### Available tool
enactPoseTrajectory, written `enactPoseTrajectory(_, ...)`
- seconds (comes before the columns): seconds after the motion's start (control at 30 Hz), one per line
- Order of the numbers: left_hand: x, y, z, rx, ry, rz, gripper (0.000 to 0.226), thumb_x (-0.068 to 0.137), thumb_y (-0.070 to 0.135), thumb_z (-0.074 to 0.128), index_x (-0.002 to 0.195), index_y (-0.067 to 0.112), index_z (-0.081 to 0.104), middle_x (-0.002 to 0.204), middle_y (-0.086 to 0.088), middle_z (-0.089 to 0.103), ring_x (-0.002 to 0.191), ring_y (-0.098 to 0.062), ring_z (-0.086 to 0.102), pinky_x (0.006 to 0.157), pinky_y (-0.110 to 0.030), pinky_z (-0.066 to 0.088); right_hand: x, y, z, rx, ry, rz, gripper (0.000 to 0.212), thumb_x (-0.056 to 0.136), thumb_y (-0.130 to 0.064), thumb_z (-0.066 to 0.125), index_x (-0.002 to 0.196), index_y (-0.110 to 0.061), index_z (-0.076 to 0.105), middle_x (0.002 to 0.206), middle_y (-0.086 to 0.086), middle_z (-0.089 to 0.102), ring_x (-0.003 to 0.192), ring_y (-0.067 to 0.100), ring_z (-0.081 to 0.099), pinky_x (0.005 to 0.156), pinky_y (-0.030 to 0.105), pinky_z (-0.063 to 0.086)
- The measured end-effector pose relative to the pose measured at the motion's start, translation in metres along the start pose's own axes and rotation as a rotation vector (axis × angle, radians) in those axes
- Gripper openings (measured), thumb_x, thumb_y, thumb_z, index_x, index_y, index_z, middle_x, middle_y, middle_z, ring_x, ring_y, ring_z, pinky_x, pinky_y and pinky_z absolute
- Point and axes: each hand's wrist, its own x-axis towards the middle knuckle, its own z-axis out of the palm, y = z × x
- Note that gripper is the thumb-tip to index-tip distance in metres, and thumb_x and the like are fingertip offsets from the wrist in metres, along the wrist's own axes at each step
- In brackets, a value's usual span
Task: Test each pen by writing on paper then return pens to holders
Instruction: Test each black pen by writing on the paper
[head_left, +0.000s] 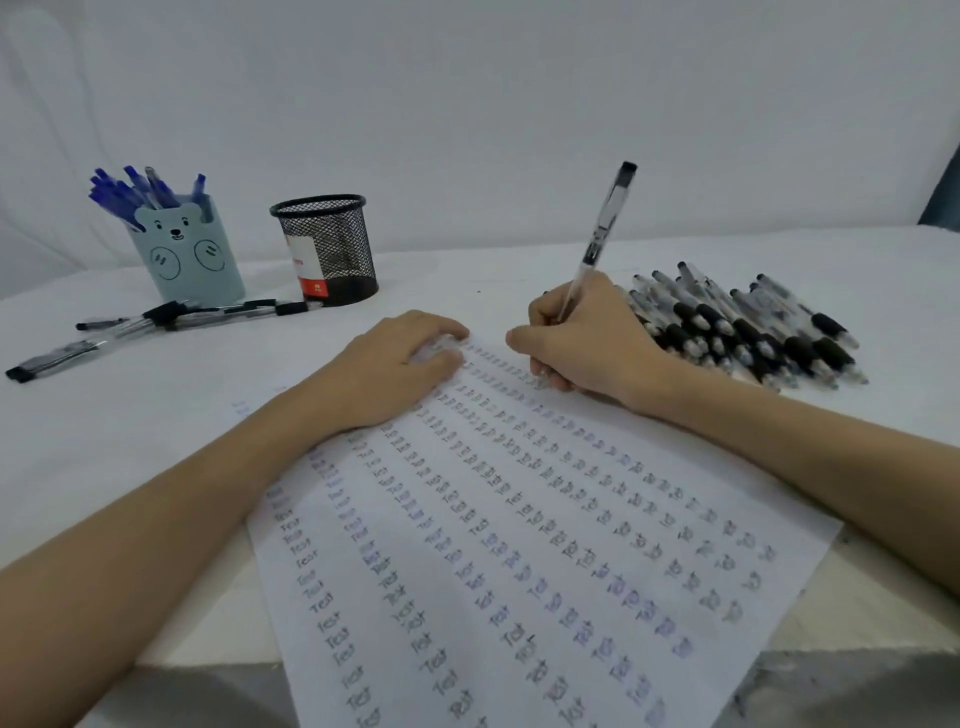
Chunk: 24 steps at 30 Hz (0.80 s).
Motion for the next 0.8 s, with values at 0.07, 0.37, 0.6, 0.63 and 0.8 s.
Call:
enactPoseTrajectory(0.07, -0.0005, 0.0002, -0.0006, 0.009, 0.006, 0.001, 0.035, 0.097, 0.035, 0.044, 0.131, 0.028, 0.049, 0.137, 0.007, 0.045, 0.124, -0.009, 0.040, 0.103, -0.029, 0.030, 0.0008, 0.0019, 0.0001, -0.021, 0.037, -0.008, 0.039, 0.073, 0.005, 0.056, 0.040, -0.008, 0.037, 0.042, 0.010, 0.045, 0.035, 0.013, 0.051, 0.035, 0.017, 0.035)
enactPoseTrajectory(0.37, -0.0011, 0.0020, -0.0001, -0.001, 0.014, -0.004, 0.034, 0.096, 0.034, 0.044, 0.129, 0.029, 0.051, 0.137, 0.008, 0.047, 0.125, -0.010, 0.040, 0.107, -0.031, 0.029, 0.0009, 0.0036, 0.0021, -0.036, 0.000, 0.017, 0.044, 0.072, 0.006, 0.054, 0.039, -0.012, 0.032, 0.033, -0.003, 0.043, 0.033, 0.011, 0.049, 0.033, 0.013, 0.031)
enactPoseTrajectory(0.6, -0.0014, 0.0023, -0.0005, -0.006, 0.005, -0.012, 0.034, 0.097, 0.034, 0.044, 0.130, 0.028, 0.050, 0.137, 0.008, 0.046, 0.126, -0.010, 0.040, 0.106, -0.030, 0.029, -0.0014, -0.0006, 0.0009, -0.040, -0.009, 0.026, 0.042, 0.074, 0.006, 0.053, 0.042, -0.010, 0.031, 0.039, 0.005, 0.043, 0.030, 0.008, 0.046, 0.031, 0.012, 0.027)
enactPoseTrajectory(0.63, -0.0016, 0.0026, -0.0005, -0.008, 0.004, -0.013, 0.034, 0.097, 0.034, 0.044, 0.130, 0.028, 0.050, 0.138, 0.007, 0.046, 0.126, -0.010, 0.040, 0.106, -0.030, 0.029, -0.0015, -0.0012, 0.0009, -0.039, -0.010, 0.027, 0.042, 0.074, 0.006, 0.052, 0.043, -0.010, 0.031, 0.041, 0.007, 0.043, 0.028, 0.006, 0.044, 0.030, 0.012, 0.027)
enactPoseTrajectory(0.8, -0.0017, 0.0029, -0.0006, -0.012, 0.000, -0.017, 0.035, 0.096, 0.035, 0.044, 0.130, 0.028, 0.050, 0.138, 0.008, 0.045, 0.125, -0.010, 0.040, 0.105, -0.030, 0.030, -0.0008, 0.0000, -0.0005, -0.024, 0.024, 0.043, 0.043, 0.073, 0.007, 0.053, 0.041, -0.011, 0.030, 0.035, 0.002, 0.040, 0.032, 0.011, 0.047, 0.032, 0.011, 0.027)
